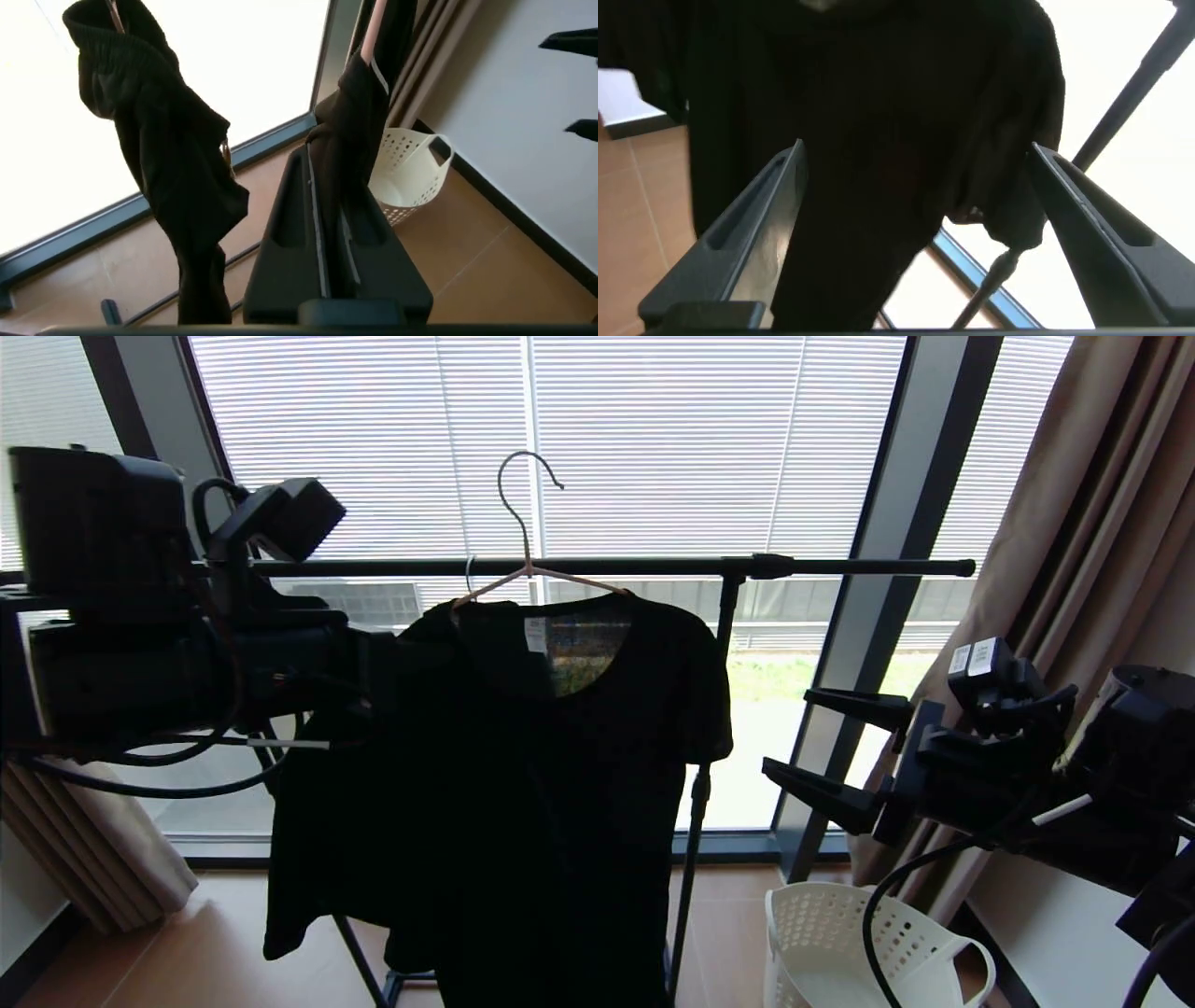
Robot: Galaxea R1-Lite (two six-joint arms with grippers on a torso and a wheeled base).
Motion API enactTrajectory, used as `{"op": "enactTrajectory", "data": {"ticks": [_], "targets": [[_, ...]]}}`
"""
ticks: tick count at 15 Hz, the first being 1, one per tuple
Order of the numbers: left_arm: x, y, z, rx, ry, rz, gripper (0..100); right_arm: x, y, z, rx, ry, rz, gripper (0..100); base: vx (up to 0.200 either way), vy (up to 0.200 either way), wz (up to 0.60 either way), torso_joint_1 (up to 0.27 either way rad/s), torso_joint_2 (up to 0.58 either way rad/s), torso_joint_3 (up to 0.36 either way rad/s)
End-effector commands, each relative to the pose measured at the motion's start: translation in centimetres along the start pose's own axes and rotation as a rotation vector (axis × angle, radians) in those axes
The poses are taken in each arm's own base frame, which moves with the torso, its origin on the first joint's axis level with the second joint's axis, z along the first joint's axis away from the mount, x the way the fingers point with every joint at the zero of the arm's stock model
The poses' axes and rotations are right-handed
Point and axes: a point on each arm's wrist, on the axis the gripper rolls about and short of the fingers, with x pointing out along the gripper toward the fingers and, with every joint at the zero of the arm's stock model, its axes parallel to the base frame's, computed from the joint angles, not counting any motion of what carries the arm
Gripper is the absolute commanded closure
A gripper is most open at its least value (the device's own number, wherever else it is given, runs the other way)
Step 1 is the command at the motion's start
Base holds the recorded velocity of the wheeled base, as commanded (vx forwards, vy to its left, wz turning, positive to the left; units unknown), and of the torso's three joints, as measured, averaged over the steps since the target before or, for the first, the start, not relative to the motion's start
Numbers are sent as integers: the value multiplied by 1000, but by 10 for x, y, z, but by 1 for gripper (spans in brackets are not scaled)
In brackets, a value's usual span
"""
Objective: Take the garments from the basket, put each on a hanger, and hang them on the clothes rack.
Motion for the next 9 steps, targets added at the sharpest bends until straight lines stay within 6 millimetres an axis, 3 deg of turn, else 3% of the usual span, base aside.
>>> {"op": "enactTrajectory", "data": {"ticks": [1,4,9], "targets": [[60,3,-6,-2,74,61,100,-5,10,22,-7,-70,-16,0,0,0,0,0,0,0],[99,12,-3,0,76,147,100,-13,14,36,7,-115,-19,0,0,0,0,0,0,0],[134,17,-9,-23,75,246,100,-11,12,35,11,-108,-23,0,0,0,0,0,0,0]]}}
